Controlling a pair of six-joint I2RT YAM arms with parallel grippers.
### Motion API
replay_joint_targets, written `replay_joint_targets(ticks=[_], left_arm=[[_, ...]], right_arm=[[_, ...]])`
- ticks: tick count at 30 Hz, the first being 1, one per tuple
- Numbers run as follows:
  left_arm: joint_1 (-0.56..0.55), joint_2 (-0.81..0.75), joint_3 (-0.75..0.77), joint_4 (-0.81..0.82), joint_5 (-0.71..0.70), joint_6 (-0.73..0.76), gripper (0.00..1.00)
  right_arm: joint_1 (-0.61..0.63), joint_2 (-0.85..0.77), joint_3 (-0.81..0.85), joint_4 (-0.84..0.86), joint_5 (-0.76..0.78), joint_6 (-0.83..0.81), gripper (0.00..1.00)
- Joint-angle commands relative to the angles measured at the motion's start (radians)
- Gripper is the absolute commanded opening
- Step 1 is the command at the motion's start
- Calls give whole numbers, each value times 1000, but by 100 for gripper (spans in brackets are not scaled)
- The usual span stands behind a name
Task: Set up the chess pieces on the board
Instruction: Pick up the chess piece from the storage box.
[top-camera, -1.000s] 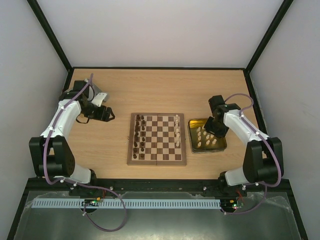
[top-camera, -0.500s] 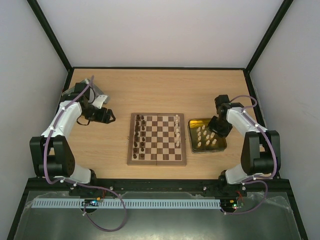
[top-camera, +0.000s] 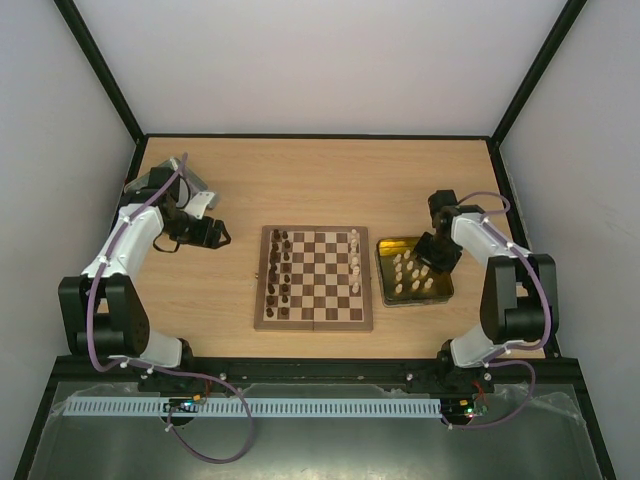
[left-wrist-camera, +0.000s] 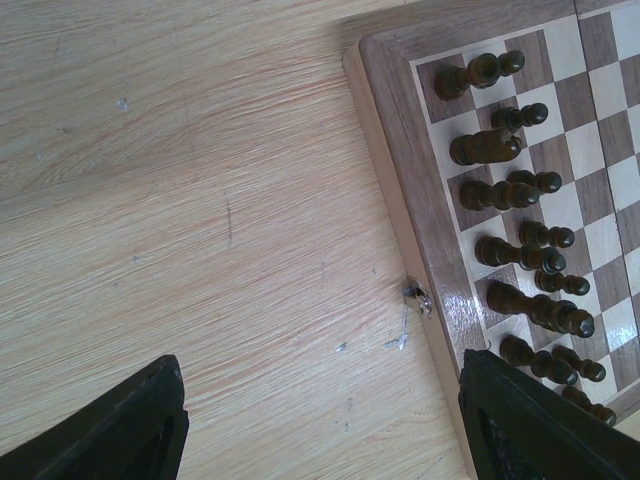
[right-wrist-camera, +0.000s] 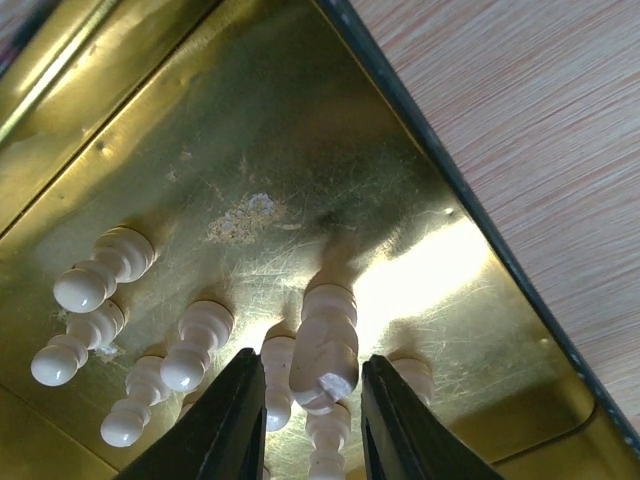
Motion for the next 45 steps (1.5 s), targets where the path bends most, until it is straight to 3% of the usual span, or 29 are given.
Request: replay_joint_targets(ticks=[1, 17, 29, 40, 43, 45], left_arm=[[-3, -28, -10, -7, -3, -6, 74], [-4, -14, -17, -3, -7, 0, 74], [-4, -3, -23, 3, -6, 2, 74], [-4, -10, -29, 7, 1, 7, 75], [-3, -9, -29, 7, 1, 8, 74], [-4, -10, -28, 8, 1, 9, 74]], right_arm=[[-3, 23, 17, 3, 2, -11, 25], [-3, 58, 39, -2, 16, -39, 11], [-2, 47, 44, -28, 34, -51, 7], [-2, 55, 41, -31, 30, -60, 14], [-2, 56, 39, -32, 22, -65, 27], [-2, 53, 39, -34, 30, -65, 28]])
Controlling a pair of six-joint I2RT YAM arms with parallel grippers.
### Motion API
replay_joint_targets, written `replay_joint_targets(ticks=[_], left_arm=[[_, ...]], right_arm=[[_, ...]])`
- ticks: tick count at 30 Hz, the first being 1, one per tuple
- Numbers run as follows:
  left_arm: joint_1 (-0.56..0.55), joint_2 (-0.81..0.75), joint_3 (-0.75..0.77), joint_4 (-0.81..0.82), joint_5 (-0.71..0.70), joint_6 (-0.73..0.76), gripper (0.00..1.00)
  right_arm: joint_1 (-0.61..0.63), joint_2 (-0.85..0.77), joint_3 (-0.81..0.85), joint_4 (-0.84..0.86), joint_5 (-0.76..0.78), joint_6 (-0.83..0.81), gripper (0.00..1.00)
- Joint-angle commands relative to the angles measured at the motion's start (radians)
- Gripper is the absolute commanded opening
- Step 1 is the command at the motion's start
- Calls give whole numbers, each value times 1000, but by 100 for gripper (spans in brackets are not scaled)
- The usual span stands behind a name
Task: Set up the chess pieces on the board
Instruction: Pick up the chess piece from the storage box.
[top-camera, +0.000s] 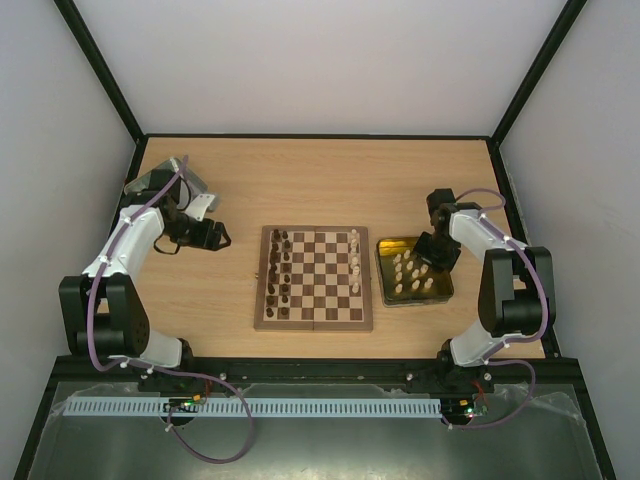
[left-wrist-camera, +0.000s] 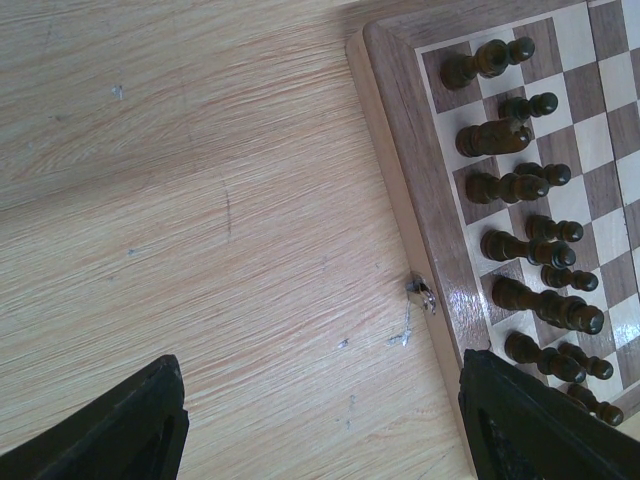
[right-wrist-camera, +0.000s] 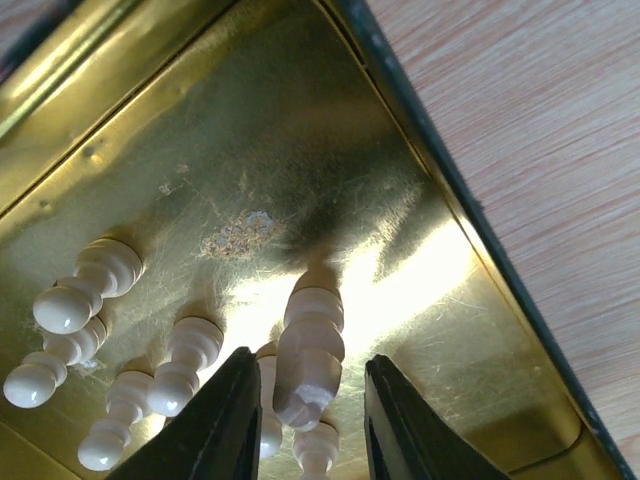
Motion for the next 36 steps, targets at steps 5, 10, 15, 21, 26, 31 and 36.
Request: replay_joint_targets(ticks=[5, 10, 15, 21, 26, 31, 36], left_arm=[[-4, -12, -12, 2, 3, 7, 75], [-3, -12, -14, 3, 3, 7, 74], [-3, -15, -16, 6, 4, 5, 75], [-4, -17, -20, 11, 4, 5, 75], [-3, -10, -22, 12, 9, 8, 75], [-3, -9, -25, 14, 19, 11, 75], [-4, -4, -27, 15, 25, 17, 75]], right_arm=[[-2, -8, 16, -37, 26, -7, 17], [-2, -17, 22, -47, 27, -6, 12], [-2, -21, 20, -49, 25, -5, 9], [-1, -17, 37, -69, 41, -7, 2], [0, -33, 42, -98, 58, -2, 2], [3, -56, 41, -122, 77, 6, 2], [35, -101, 86, -175, 121, 31, 2]])
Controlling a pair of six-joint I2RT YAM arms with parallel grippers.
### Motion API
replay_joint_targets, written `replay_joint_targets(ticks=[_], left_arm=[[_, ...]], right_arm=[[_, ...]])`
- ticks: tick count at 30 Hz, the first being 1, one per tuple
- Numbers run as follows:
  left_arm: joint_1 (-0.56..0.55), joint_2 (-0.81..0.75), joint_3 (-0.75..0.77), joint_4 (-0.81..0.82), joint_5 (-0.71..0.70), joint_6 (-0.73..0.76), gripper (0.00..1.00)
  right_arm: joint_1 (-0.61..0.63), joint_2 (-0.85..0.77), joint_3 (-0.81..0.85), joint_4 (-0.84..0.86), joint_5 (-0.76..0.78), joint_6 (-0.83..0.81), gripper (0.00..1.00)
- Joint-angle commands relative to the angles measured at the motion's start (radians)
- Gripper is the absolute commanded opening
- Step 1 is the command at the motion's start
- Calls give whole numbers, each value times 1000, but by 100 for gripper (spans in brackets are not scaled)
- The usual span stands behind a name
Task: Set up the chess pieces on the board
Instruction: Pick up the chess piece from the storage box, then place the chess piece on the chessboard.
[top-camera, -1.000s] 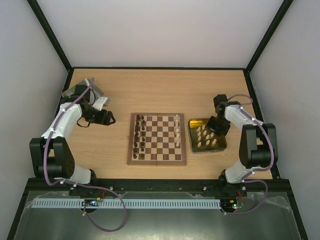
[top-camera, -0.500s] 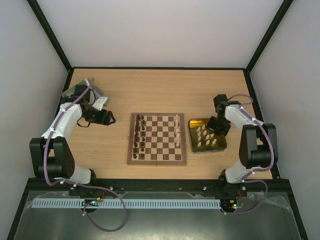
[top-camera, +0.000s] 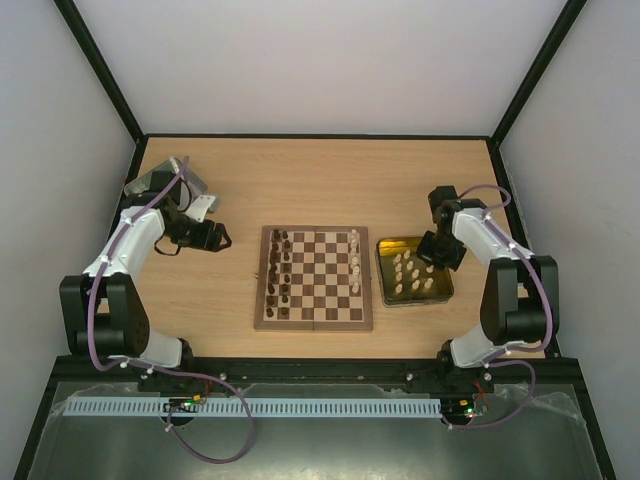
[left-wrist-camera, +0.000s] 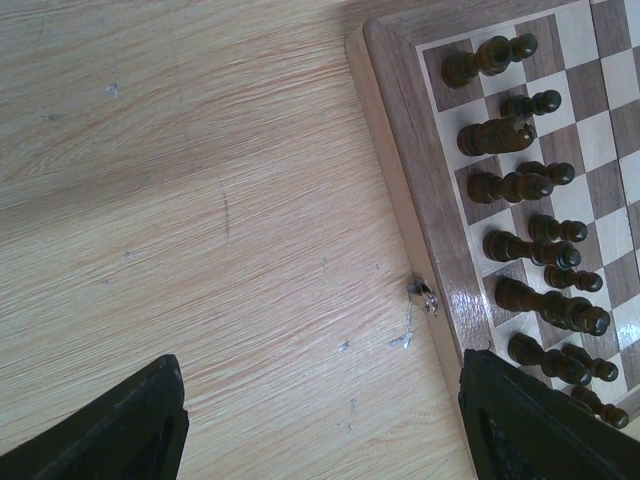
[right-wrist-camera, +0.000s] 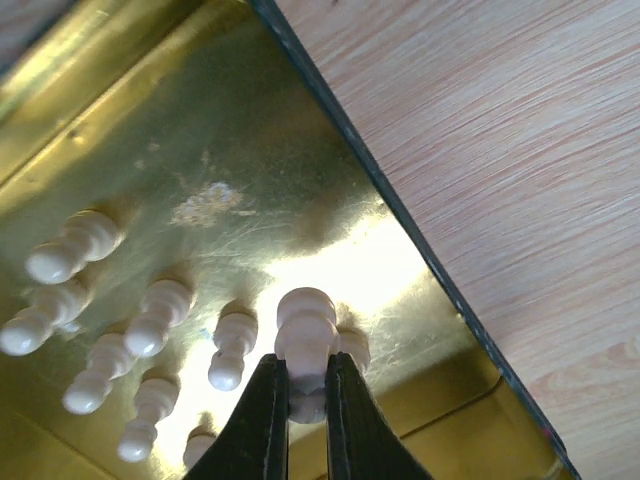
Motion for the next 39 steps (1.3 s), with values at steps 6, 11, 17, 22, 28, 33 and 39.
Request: replay_joint_targets(ticks=[6, 11, 17, 22, 28, 33, 39], left_arm=[[-4, -4, -14, -2, 26, 19, 75], [-3, -9, -14, -2, 27, 19, 75], [-4, -5, -15, 0, 26, 19, 75], [-3, -5, -16, 1, 27, 16, 75], [-5, -7, -17, 6, 26, 11, 75], [-5, -10, -18, 7, 23, 7, 75], [-4, -10, -18, 9, 20, 7, 75]], right_arm=[[104, -127, 141, -191, 95, 69, 2], [220, -194, 167, -283, 53, 107, 2], [413, -227, 207, -345, -4, 179, 2], [555, -199, 232, -352, -24, 218, 2], [650, -150, 194, -285, -69, 236, 2], [695, -100, 135, -193, -101, 245, 2], [700, -45, 111, -130, -116, 234, 2]])
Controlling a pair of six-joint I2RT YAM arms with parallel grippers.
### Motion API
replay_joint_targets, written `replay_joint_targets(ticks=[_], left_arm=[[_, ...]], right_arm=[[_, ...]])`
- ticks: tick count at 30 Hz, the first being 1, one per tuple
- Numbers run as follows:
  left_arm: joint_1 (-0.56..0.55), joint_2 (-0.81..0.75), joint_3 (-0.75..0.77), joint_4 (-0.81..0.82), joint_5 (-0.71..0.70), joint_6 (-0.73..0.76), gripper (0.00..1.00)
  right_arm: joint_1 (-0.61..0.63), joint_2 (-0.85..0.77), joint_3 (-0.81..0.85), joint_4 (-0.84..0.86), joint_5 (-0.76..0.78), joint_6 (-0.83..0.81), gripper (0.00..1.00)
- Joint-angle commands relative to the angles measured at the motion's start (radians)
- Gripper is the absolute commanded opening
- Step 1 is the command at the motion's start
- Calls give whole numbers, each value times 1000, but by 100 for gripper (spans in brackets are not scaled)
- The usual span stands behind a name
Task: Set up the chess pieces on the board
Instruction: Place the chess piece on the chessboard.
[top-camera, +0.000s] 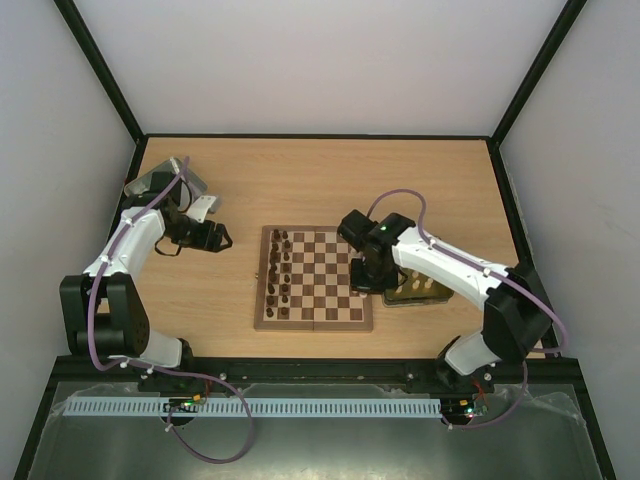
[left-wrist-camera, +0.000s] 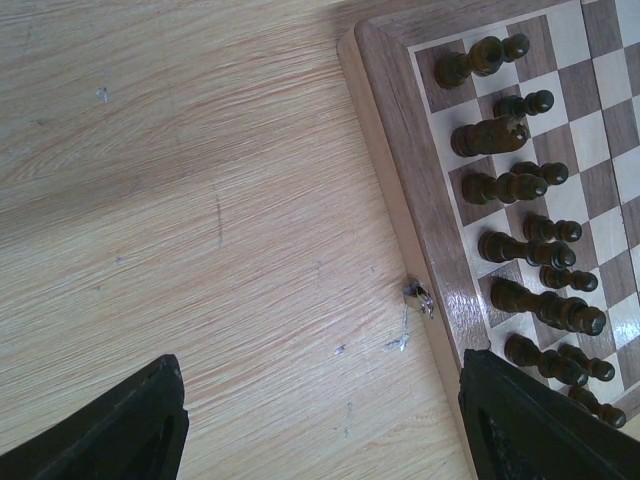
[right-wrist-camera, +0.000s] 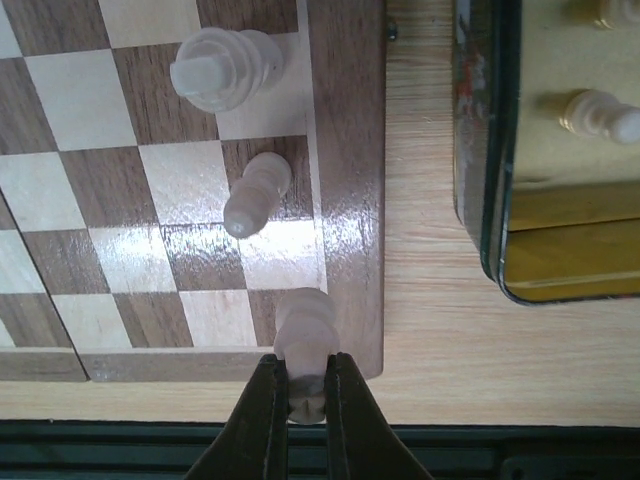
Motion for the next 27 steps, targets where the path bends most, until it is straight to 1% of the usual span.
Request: replay_joint_targets(ticks=[1, 12, 27], left_arm=[[-4, -10, -10, -2, 6, -1, 75], [-5, -6, -14, 3, 1, -3, 75], [-5, -1, -25, 15, 7, -4, 75]], right_arm=[[7, 37, -9, 58, -10, 3, 2], [8, 112, -9, 83, -25, -33, 2], [8, 127, -30, 62, -39, -63, 3]])
